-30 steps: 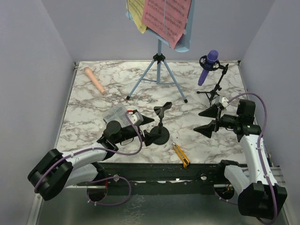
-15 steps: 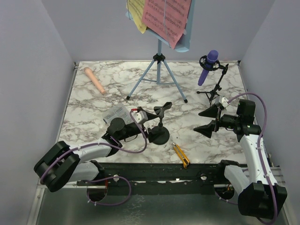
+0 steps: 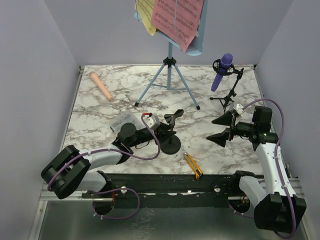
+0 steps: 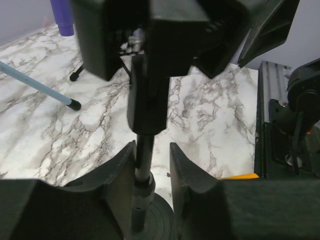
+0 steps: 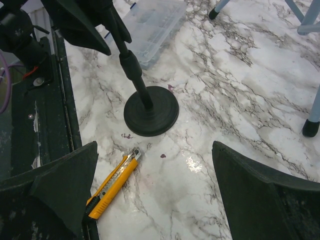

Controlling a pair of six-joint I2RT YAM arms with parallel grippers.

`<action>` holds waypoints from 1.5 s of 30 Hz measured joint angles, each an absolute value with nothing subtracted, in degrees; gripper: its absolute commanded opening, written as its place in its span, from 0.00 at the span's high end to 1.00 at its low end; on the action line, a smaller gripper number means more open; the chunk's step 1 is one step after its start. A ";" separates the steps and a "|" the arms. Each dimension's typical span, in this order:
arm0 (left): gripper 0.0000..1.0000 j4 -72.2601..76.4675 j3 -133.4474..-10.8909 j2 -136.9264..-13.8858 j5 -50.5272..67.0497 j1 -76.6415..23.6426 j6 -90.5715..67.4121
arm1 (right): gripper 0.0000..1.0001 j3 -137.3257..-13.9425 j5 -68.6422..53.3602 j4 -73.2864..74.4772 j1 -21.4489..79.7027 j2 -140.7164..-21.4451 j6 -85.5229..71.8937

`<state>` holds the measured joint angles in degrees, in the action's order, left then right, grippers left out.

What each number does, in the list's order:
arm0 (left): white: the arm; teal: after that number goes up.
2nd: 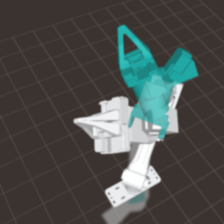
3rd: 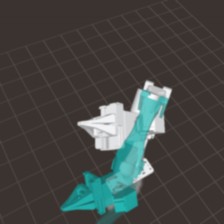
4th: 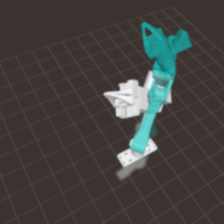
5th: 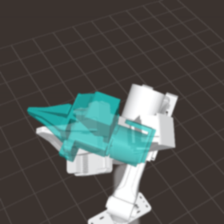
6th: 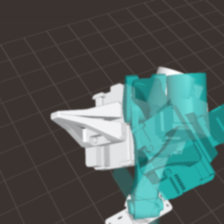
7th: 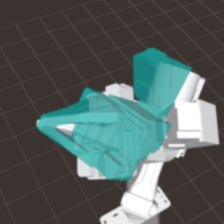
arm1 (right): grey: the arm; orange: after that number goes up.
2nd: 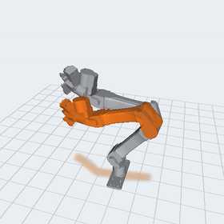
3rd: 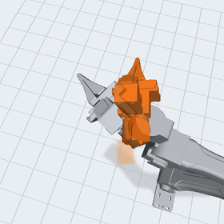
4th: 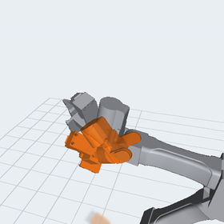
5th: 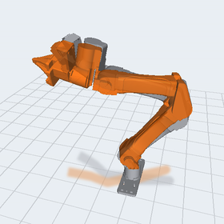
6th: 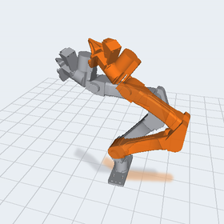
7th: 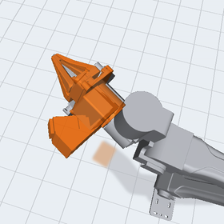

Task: Pack up the instrument practice props
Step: Pick up the microphone stand at the center of the board.

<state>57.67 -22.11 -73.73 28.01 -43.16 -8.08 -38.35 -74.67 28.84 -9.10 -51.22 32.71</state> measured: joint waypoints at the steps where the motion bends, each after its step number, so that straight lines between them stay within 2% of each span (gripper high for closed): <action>1: 0.79 57.80 -22.13 -73.87 28.01 -43.16 -7.92 | 0.00 -38.35 -74.67 28.84 -9.10 -51.29 32.71; 4: 1.00 57.95 -22.26 -74.30 27.49 -43.13 -7.97 | 0.00 -38.35 -74.67 28.84 -9.10 -51.37 32.69; 16: 1.00 57.84 -22.70 -74.52 26.92 -43.16 -8.60 | 0.00 -38.35 -74.67 28.84 -9.10 -51.40 32.71; 25: 1.00 55.92 -22.92 -72.71 25.21 -42.37 -17.19 | 0.00 -38.35 -74.67 28.82 -9.10 -51.37 32.73; 36: 1.00 43.09 -30.61 -69.76 25.23 -36.53 -26.79 | 0.00 -38.33 -74.67 28.84 -9.10 -51.35 33.01; 45: 1.00 38.83 -31.48 -66.61 26.96 -27.92 -32.73 | 0.00 -38.35 -74.65 28.84 -9.10 -51.31 33.06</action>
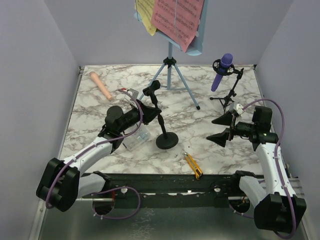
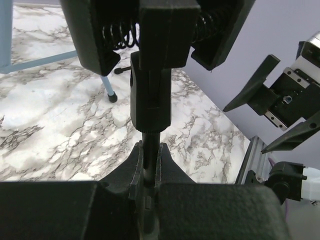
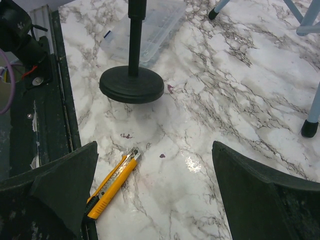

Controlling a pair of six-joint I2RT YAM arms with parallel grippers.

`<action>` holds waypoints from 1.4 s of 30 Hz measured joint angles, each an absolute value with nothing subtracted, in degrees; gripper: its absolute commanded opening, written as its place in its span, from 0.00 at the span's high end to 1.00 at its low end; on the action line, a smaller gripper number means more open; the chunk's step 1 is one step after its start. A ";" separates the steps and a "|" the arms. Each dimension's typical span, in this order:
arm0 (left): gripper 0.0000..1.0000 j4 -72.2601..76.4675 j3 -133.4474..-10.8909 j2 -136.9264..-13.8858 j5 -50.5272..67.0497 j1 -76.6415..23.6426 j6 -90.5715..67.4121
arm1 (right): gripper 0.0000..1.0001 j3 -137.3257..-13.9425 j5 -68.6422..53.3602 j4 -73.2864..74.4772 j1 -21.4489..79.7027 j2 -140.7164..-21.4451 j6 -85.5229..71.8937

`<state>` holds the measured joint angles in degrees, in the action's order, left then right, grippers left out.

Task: Pack up the instrument practice props
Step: Pick up the microphone stand at the center of the board, then place the microphone stand at the center of the board.

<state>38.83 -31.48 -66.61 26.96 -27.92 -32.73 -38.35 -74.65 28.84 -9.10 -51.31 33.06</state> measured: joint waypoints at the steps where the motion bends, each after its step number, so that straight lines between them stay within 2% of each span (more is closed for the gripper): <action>1: 1.00 38.04 -31.66 -66.50 27.16 -27.18 -33.06 | 0.00 -38.33 -74.65 28.84 -9.10 -51.31 33.06; 16: 1.00 26.17 -36.27 -66.00 28.75 -16.03 -39.66 | 0.00 -38.33 -74.63 28.84 -9.10 -51.11 33.06; 20: 1.00 18.98 -39.92 -66.00 26.74 -13.74 -39.66 | 0.00 -38.33 -74.63 28.84 -9.10 -51.00 33.06; 32: 1.00 -3.44 -55.83 -68.20 10.72 -10.04 -28.58 | 0.00 -38.33 -74.63 28.84 -9.10 -50.81 33.08; 42: 1.00 -7.38 -59.55 -72.55 -9.30 -9.80 -18.24 | 0.00 -38.33 -74.65 28.86 -9.10 -50.41 33.08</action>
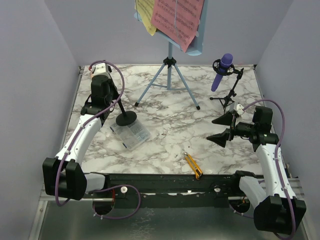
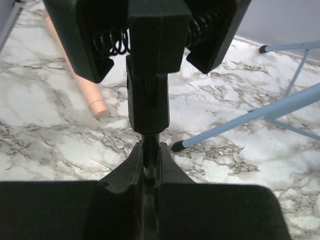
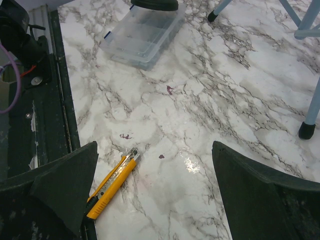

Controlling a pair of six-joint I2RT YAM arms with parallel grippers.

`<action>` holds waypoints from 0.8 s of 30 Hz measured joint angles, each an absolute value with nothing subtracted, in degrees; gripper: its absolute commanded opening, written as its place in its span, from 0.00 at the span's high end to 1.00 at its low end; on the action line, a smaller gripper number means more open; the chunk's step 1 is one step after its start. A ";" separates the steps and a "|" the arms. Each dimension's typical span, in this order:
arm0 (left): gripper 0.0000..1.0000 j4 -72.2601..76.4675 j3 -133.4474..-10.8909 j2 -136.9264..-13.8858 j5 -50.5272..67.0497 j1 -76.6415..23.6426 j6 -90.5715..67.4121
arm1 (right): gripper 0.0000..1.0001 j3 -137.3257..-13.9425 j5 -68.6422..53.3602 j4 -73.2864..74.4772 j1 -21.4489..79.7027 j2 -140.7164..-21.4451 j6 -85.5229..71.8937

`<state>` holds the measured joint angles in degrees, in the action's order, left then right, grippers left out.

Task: Pack up the instrument practice props
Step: Place the microphone stand at the center of the board.

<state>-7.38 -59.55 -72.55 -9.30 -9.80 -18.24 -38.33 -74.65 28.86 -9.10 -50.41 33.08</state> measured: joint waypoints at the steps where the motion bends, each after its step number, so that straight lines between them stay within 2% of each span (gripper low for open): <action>1: 1.00 -7.22 -59.55 -72.55 -10.37 -9.74 -17.74 | 0.00 -38.33 -74.65 28.86 -9.10 -50.39 33.08; 12: 1.00 0.51 -59.57 -75.11 -20.62 -7.11 -11.88 | 0.00 -38.33 -74.65 28.91 -9.10 -49.91 33.10; 24: 1.00 13.30 -59.44 -80.84 -22.65 -2.35 -8.19 | 0.00 -38.33 -74.65 29.30 -9.10 -49.43 33.30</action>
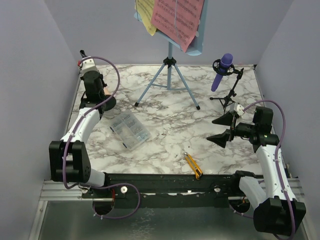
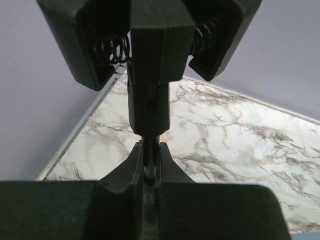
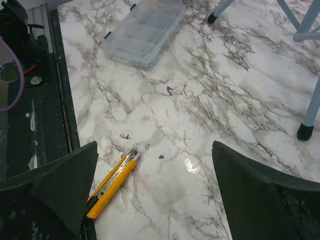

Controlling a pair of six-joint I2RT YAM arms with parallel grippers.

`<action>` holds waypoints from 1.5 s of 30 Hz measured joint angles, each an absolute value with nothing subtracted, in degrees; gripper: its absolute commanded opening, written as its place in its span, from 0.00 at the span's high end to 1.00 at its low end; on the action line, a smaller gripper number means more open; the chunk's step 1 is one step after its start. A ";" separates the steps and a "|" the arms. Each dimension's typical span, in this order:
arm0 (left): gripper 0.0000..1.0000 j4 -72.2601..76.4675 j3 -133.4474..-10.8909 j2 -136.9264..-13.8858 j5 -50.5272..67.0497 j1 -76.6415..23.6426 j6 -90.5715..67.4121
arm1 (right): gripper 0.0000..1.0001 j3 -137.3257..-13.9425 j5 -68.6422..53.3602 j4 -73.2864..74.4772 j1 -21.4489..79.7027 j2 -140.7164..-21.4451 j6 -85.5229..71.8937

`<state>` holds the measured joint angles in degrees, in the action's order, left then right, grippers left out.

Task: Pack up the instrument practice props
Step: Place the microphone stand at the center of the board.

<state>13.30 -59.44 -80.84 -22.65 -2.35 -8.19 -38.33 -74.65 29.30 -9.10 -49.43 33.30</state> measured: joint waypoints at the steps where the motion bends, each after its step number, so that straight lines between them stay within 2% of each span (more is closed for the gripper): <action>1: 1.00 14.28 -59.44 -81.58 -22.65 -2.00 -7.77 | 0.00 -38.33 -74.65 29.30 -9.10 -49.43 33.36; 18: 1.00 25.71 -59.48 -94.65 -23.46 3.99 -2.37 | 0.00 -38.33 -74.65 29.67 -9.10 -49.43 33.98; 31: 0.99 30.02 -63.64 -99.77 -23.31 5.96 -1.48 | 0.00 -38.33 -74.65 29.67 -9.10 -49.43 34.13; 34: 0.92 30.87 -63.64 -100.82 -23.07 6.66 -1.45 | 0.00 -38.33 -74.65 29.67 -9.10 -49.43 34.11; 37: 0.74 31.77 -63.94 -101.32 -22.44 7.16 -1.48 | 0.00 -38.33 -74.65 29.67 -9.10 -49.43 34.13; 44: 0.43 34.68 -63.92 -101.45 -22.06 7.31 -2.31 | 0.00 -38.33 -74.65 29.67 -9.10 -49.45 34.13; 45: 0.35 34.79 -63.92 -101.43 -22.09 7.33 -2.44 | 0.00 -38.33 -74.65 29.65 -9.10 -49.45 34.13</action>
